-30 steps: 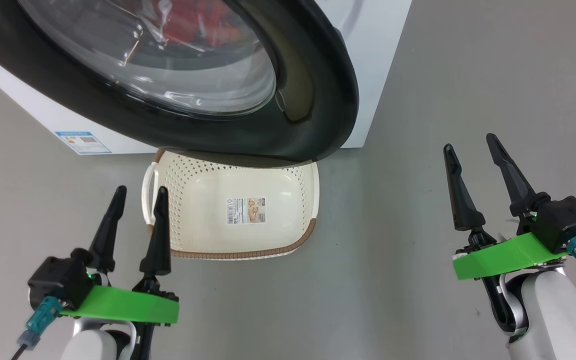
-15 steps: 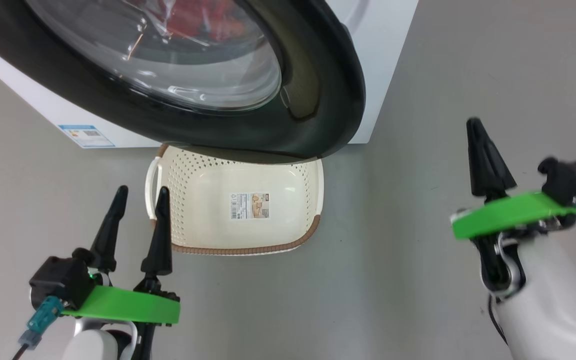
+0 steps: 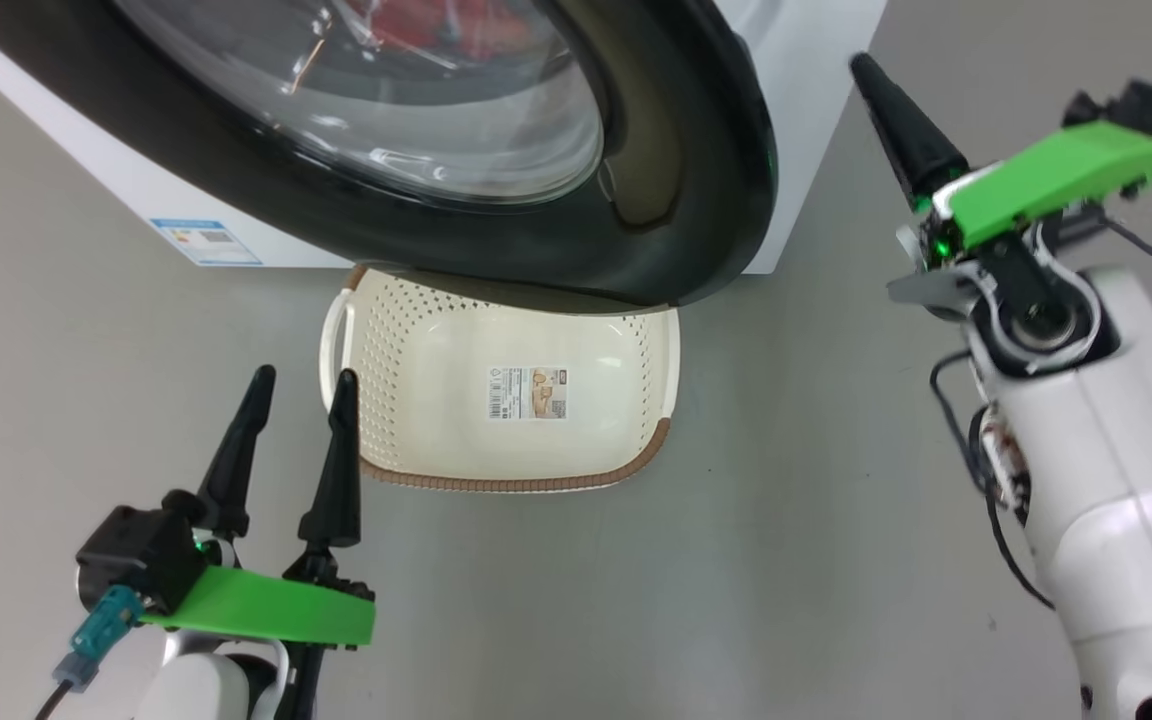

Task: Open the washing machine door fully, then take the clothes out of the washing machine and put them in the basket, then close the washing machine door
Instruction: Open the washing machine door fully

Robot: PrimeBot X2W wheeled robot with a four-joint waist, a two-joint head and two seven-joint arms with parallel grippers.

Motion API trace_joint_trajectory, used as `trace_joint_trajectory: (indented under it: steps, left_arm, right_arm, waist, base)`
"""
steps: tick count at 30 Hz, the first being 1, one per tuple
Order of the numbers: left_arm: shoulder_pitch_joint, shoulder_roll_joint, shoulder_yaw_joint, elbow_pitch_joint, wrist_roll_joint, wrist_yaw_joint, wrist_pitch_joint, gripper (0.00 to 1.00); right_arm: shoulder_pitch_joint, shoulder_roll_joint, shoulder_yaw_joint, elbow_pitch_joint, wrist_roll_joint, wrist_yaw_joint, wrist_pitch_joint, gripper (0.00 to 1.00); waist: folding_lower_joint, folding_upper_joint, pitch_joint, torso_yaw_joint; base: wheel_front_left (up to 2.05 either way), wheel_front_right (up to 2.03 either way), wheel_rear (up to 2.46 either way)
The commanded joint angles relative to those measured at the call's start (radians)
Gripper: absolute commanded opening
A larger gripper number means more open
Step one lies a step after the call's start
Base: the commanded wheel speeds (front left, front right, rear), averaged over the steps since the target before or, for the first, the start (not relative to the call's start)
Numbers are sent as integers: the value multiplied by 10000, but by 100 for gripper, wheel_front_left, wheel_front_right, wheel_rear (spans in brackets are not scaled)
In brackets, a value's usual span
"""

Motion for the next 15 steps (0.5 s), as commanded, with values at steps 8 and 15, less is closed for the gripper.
trace_joint_trajectory:
  steps: [8,15]
  left_arm:
    - [-280,179,59,-142,-142,-58,-78,100]
    - [-316,179,-12,-44,-156,-58,-78,100]
  right_arm:
    - [-1435,-96,103,625,2062,67,3722,0]
    - [-2101,-275,518,1166,2251,67,5572,0]
  waist:
    - [0,-1,85,292]
    - [0,-1,81,460]
  base:
    - [0,0,0]
    - [0,0,0]
